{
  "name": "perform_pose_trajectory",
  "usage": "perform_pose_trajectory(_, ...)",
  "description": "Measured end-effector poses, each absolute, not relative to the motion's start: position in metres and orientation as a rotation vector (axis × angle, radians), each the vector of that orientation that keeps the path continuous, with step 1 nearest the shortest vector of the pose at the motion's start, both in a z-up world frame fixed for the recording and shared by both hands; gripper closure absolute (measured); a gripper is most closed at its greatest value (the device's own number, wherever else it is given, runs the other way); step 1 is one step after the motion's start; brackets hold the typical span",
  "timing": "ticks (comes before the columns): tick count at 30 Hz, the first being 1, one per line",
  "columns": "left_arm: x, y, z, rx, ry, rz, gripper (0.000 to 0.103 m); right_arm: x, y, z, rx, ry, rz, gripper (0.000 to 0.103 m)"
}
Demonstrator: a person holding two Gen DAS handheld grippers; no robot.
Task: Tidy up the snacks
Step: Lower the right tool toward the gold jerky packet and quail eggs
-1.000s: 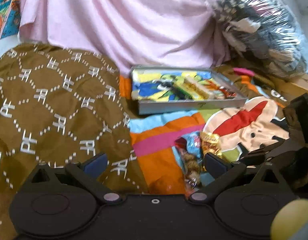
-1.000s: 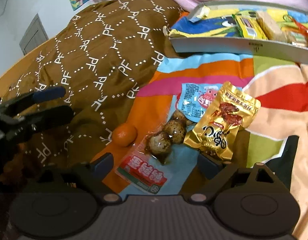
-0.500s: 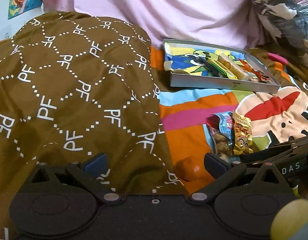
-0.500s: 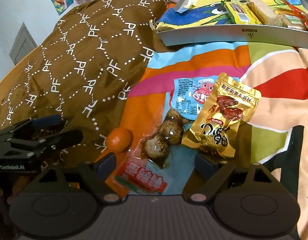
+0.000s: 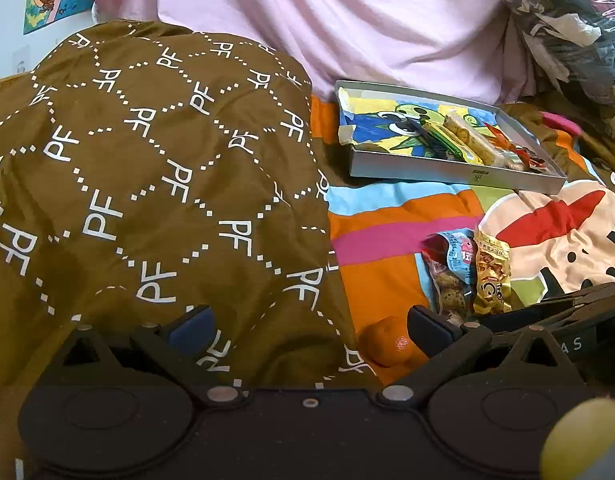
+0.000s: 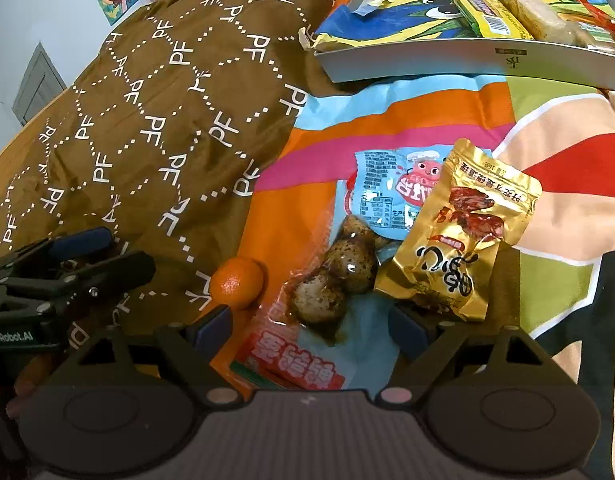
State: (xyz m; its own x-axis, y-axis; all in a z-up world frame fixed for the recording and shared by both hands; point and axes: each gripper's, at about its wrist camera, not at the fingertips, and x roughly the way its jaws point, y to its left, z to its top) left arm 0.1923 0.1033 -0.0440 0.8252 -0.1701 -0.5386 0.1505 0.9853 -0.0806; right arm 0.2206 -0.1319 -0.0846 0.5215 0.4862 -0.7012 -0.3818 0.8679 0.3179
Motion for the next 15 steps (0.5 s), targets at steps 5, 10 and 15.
perform_pose_trajectory(5,0.1927,0.1035,-0.0445,-0.034,0.576,-0.168,0.001,0.219,-0.1278,-0.0863,0.11,0.866,0.514,0.014)
perform_pose_trajectory(10,0.1928,0.1041,-0.045,-0.036,0.577,-0.165,0.001,0.2159,-0.1253,-0.0877,0.089,0.849,0.504,0.014)
perform_pose_trajectory(15,0.1929,0.104,-0.0453,-0.034,0.578,-0.165,0.001,0.2131,-0.1228,-0.0889,0.083,0.831,0.486,0.014)
